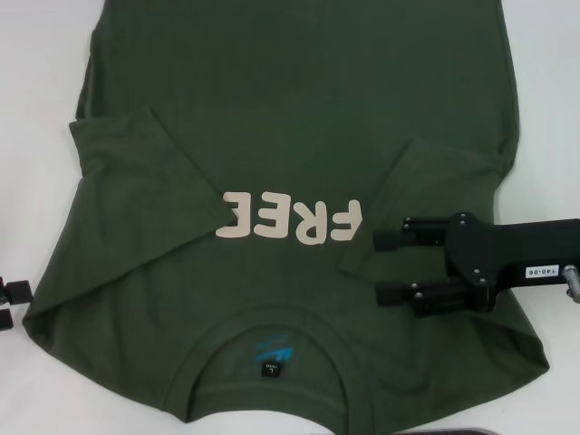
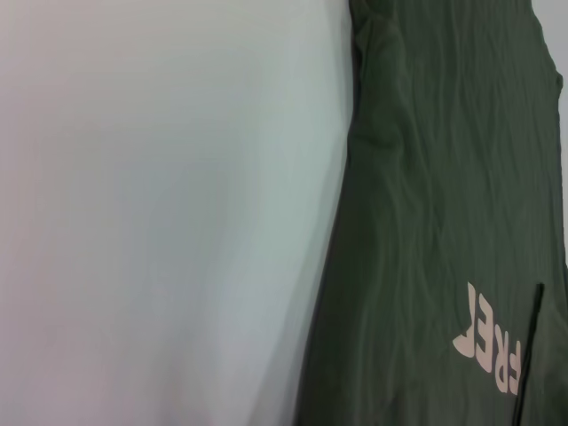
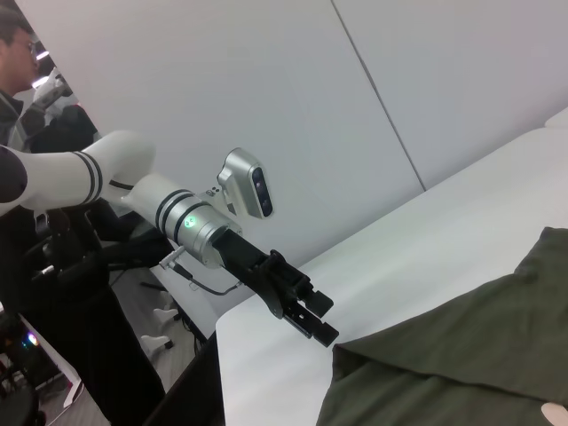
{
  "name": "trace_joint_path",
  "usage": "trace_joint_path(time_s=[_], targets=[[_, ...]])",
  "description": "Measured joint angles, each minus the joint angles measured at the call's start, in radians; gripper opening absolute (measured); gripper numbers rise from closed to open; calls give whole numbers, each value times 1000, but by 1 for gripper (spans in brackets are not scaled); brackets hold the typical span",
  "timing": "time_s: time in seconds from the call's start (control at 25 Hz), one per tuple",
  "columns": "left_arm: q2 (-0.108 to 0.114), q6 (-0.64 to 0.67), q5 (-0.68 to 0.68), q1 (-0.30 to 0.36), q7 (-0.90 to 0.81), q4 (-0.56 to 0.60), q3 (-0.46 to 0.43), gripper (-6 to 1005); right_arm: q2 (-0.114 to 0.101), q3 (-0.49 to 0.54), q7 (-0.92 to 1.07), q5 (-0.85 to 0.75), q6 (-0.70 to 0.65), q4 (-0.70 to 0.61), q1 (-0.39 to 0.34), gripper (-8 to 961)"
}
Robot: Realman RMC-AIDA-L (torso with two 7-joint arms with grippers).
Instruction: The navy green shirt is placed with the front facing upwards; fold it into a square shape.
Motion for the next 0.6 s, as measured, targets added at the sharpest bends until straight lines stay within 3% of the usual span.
trace_joint_path(time_s=[0.6], targets=[[-4,-34,35,-5,0,-23,10,706,2,3,1,1,-8,2,2,851]])
